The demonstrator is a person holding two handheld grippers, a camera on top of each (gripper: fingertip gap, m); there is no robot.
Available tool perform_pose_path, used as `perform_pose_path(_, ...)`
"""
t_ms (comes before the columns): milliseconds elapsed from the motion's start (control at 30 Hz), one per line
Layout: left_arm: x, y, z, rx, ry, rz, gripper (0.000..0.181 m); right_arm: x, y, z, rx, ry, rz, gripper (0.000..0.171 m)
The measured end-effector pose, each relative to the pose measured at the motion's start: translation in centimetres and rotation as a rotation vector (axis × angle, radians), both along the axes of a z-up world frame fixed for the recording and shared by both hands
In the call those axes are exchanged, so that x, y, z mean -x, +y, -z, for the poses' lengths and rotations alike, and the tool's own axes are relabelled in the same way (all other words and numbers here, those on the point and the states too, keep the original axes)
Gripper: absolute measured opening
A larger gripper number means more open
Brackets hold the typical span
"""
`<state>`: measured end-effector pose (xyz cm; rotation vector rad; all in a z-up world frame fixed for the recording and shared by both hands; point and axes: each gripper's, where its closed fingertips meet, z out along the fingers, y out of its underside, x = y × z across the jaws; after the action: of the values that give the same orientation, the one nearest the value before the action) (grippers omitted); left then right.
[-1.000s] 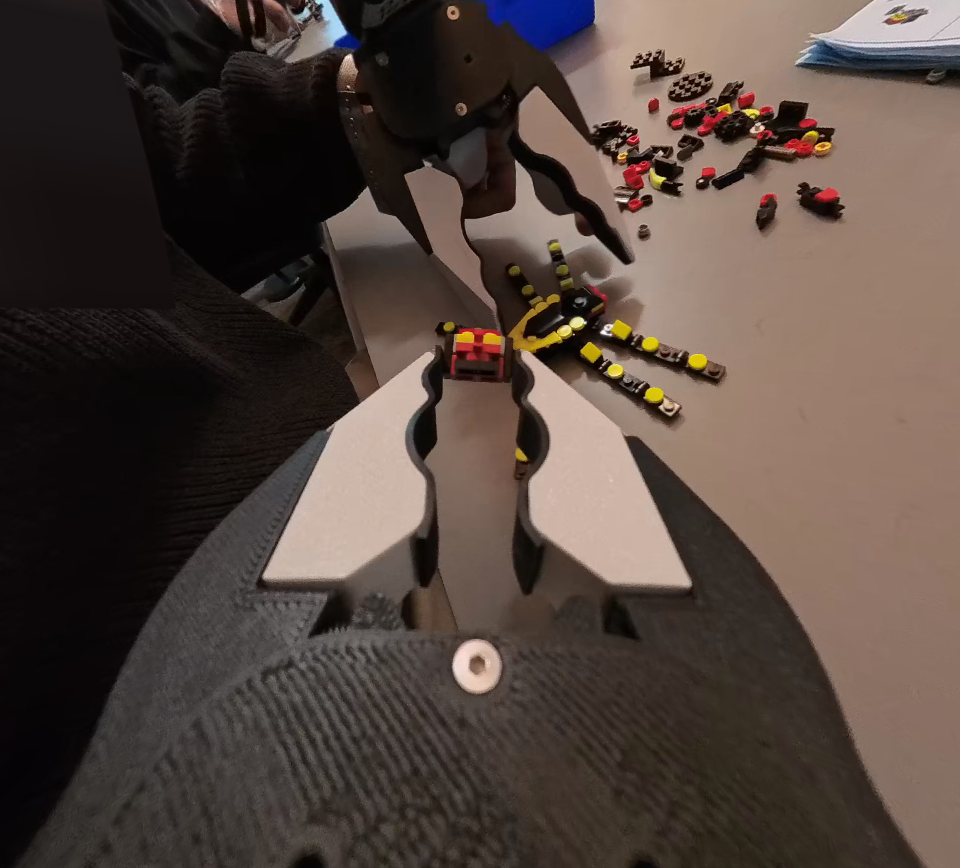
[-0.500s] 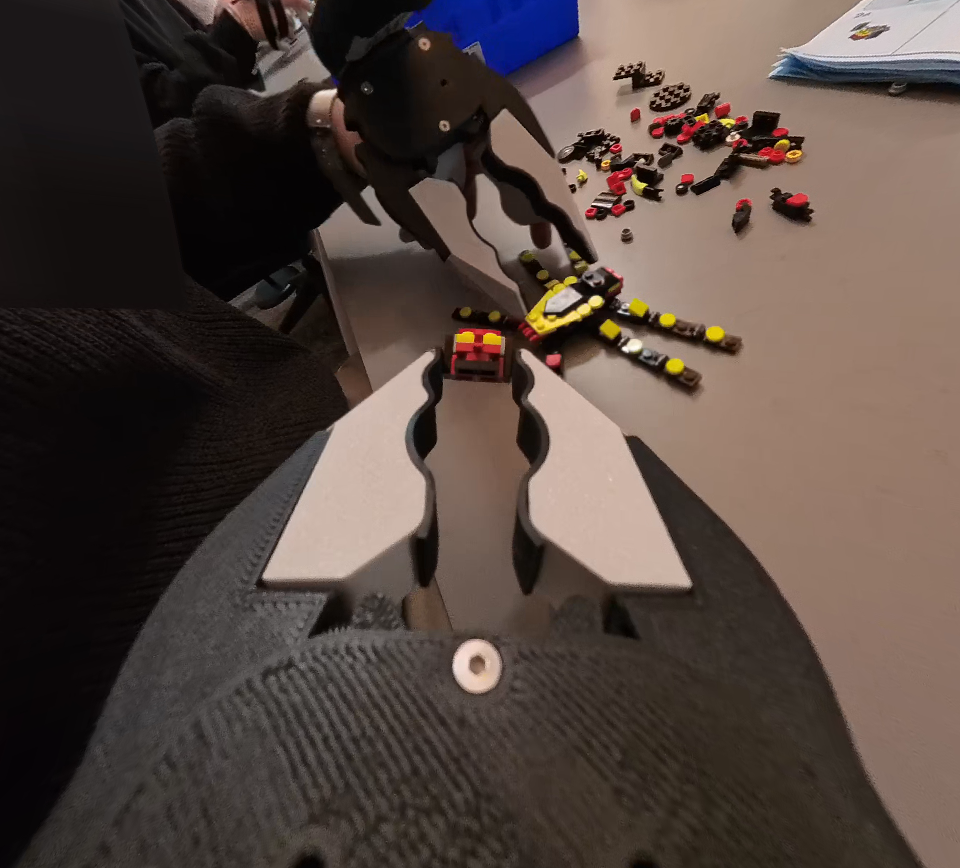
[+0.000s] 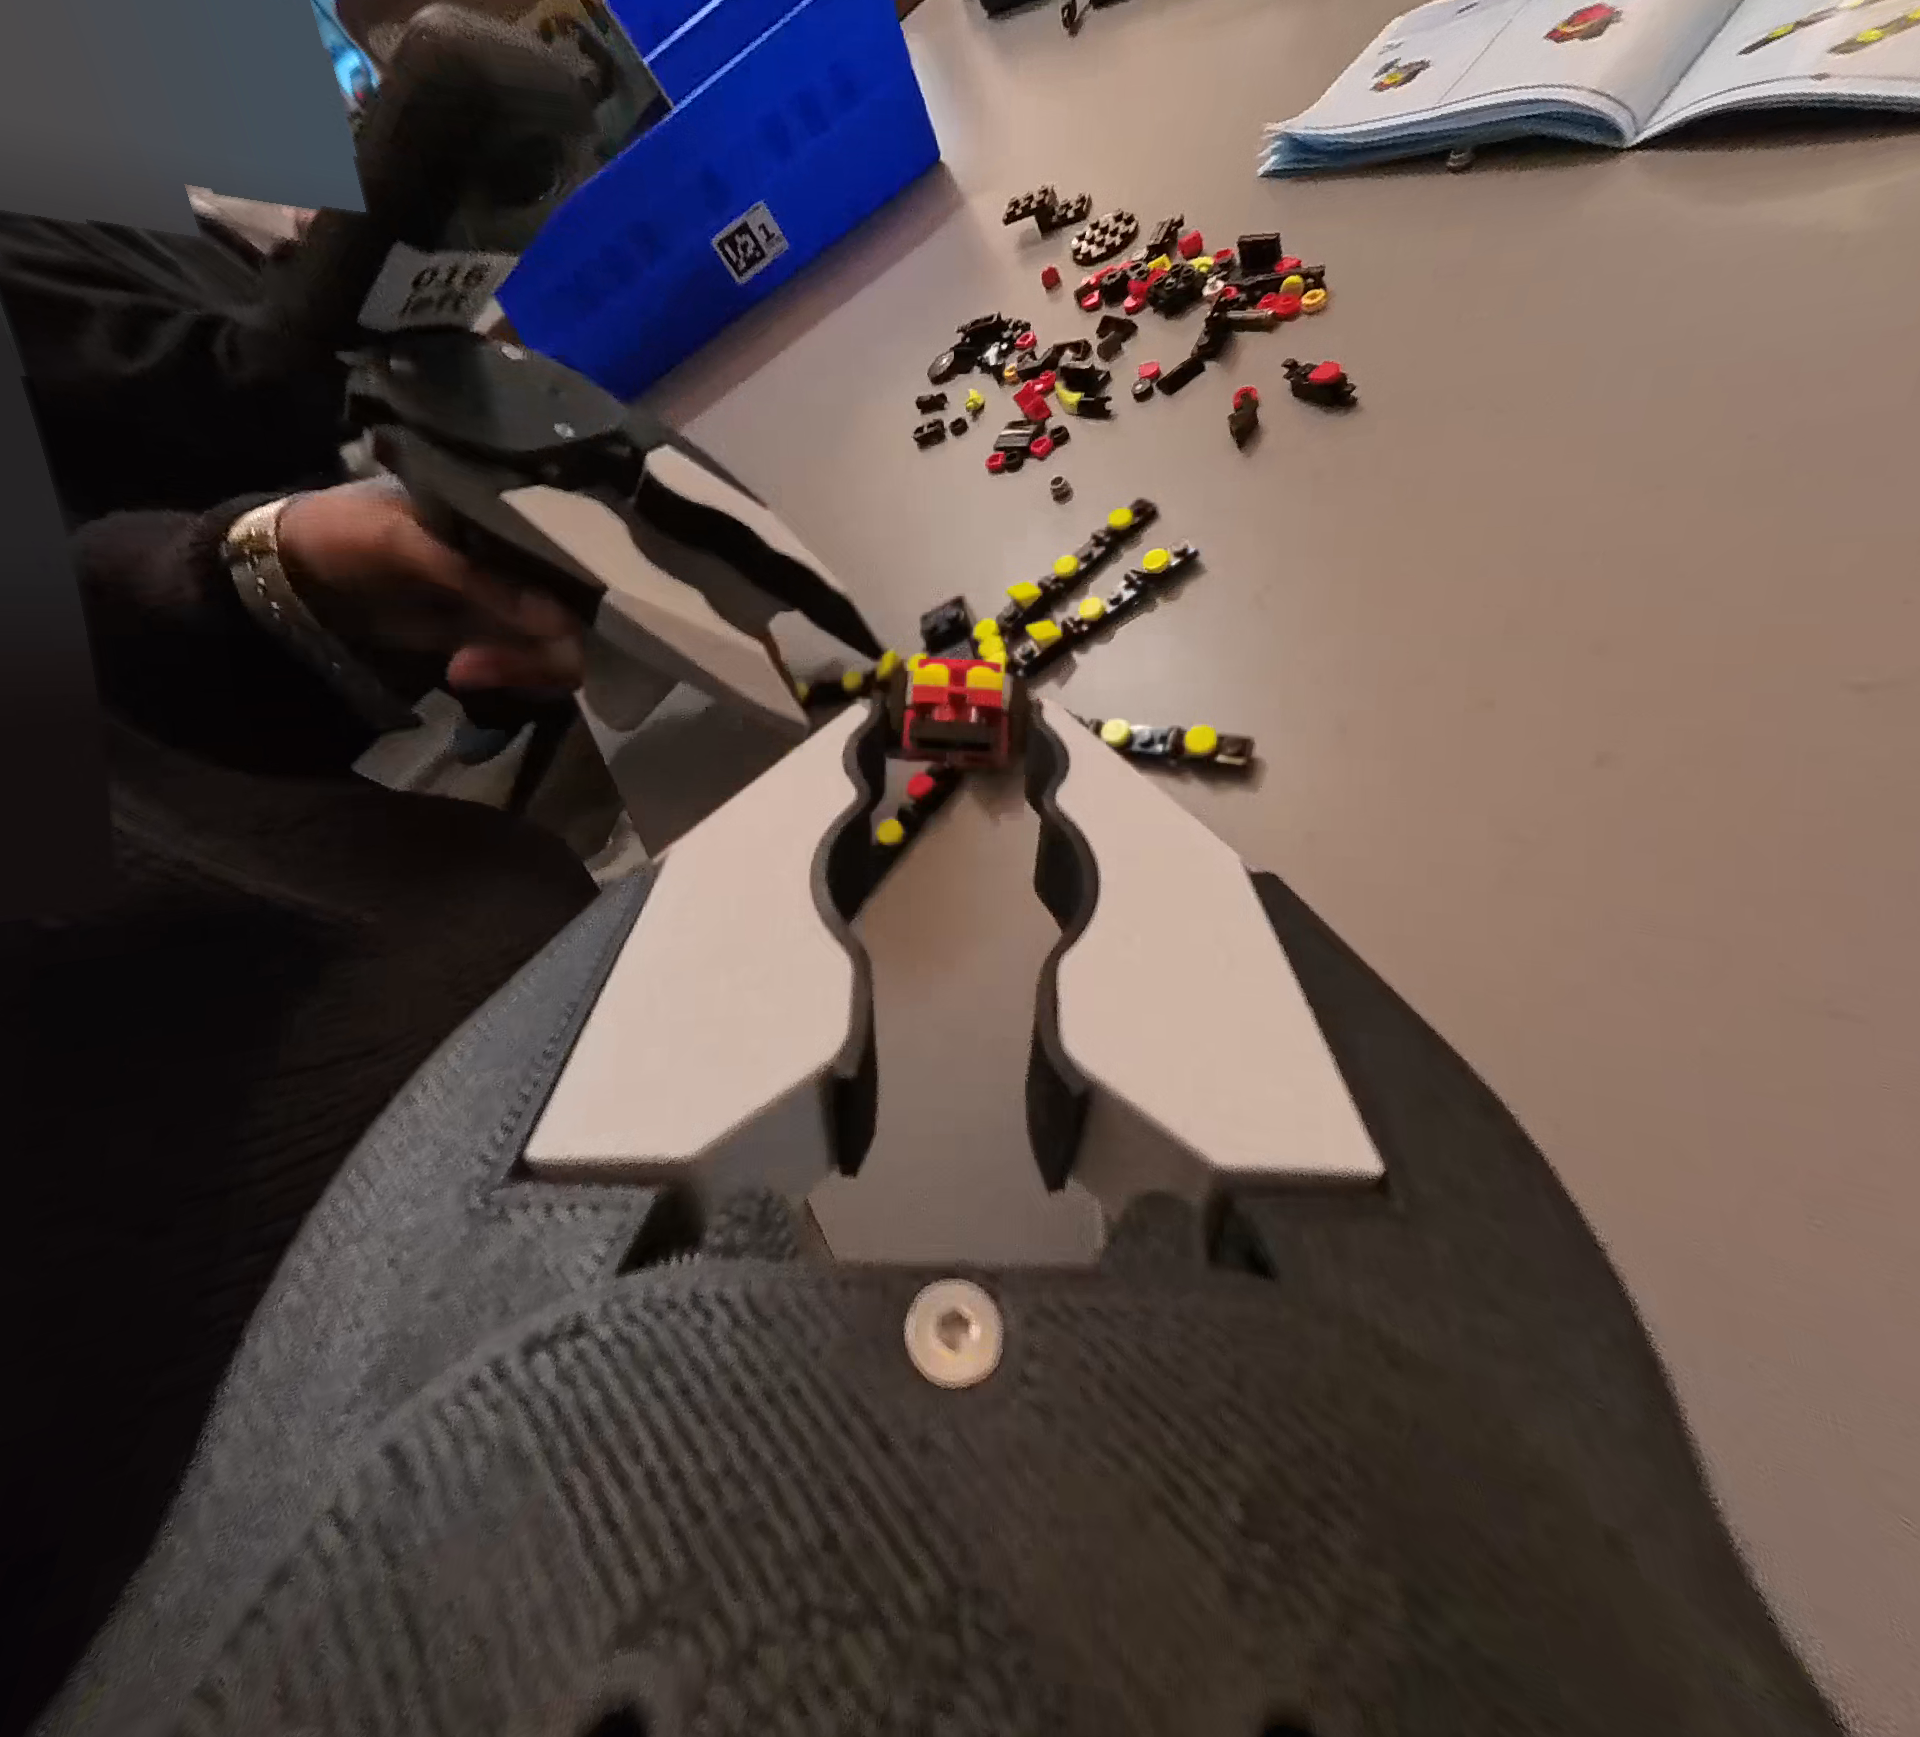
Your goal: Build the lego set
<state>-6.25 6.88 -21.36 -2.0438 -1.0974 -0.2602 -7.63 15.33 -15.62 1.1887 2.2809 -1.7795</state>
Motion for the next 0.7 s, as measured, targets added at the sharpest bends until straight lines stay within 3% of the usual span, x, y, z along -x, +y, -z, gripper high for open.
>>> perform_pose_path(100, -0.1, 0.6, -1.7, -0.041, 0.101, 0.050, 0.054, 0.2, 0.5, 0.0, 0.003, -0.001, -0.004, 0.024)
perform_pose_path(233, 1.8, 0.3, -2.7, 0.042, 0.406, 0.150, 0.058, -0.2, 0.7, 0.2, -0.037, 0.039, -0.075, 0.024)
perform_pose_path(333, 2.4, 0.4, -1.6, 0.177, 0.617, 0.347, 0.066, -0.6, 0.2, 0.7, -0.065, 0.045, -0.121, 0.024)
perform_pose_path(433, 2.4, 0.8, -0.1, 0.257, 0.651, 0.507, 0.068, -1.2, -0.5, 1.6, -0.109, 0.045, -0.163, 0.024)
perform_pose_path(633, 2.4, 2.2, 0.5, 0.186, 0.610, 0.660, 0.067, -1.8, -1.1, 2.7, -0.192, 0.092, -0.232, 0.025)
perform_pose_path(700, 2.9, 2.1, 0.7, 0.192, 0.579, 0.645, 0.060, -1.9, -1.2, 2.6, -0.178, 0.099, -0.250, 0.025)
